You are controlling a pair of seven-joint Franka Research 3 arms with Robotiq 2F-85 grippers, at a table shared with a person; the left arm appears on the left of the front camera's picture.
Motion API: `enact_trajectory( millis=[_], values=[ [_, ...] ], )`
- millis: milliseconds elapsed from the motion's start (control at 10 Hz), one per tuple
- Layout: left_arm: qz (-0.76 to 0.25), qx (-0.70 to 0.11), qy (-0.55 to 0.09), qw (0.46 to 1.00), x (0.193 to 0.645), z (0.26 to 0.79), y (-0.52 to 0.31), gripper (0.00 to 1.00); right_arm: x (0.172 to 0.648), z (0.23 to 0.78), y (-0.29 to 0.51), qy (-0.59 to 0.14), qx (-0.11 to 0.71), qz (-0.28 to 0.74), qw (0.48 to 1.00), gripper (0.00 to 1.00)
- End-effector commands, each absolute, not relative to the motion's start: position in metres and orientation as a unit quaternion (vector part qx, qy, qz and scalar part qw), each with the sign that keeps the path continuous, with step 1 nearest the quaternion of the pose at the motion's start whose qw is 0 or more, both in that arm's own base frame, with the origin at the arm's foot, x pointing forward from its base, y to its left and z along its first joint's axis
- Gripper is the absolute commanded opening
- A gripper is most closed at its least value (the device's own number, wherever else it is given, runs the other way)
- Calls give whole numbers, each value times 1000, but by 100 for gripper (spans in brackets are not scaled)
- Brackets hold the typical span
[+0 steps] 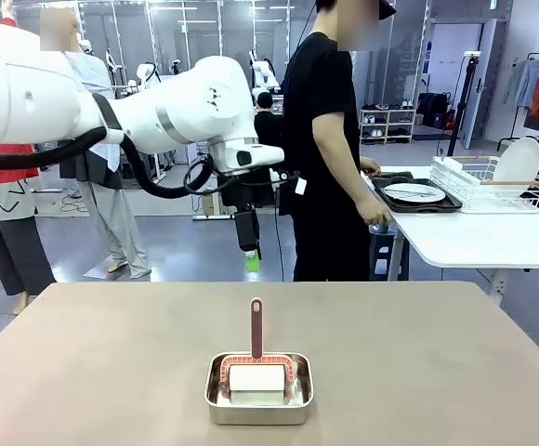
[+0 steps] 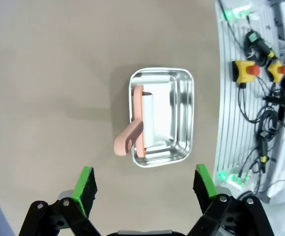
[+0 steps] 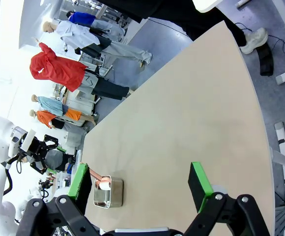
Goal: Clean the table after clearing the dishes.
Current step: When the right (or left) Handle tray is removed, use the right hand (or left hand) to clean the right (or left) side of the table with the Lint Roller.
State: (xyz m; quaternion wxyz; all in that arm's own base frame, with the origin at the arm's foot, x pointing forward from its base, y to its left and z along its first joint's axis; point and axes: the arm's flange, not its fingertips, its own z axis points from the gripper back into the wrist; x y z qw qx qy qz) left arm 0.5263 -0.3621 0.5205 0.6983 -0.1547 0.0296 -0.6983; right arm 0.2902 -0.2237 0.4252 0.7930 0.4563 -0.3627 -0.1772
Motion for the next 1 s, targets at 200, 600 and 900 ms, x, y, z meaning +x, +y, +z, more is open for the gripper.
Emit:
enact_trajectory(
  millis=[200, 600, 900],
  values=[
    [-685, -131, 74, 713, 532, 496, -378, 100, 290, 426, -223, -367, 459, -176, 790, 100],
    [-685, -132, 102, 709, 524, 452, -377, 100, 290, 426, -223, -367, 459, -176, 790, 100],
    [-682, -125, 118, 710, 517, 428, -382, 100, 290, 426, -223, -367, 459, -176, 790, 100]
  ],
)
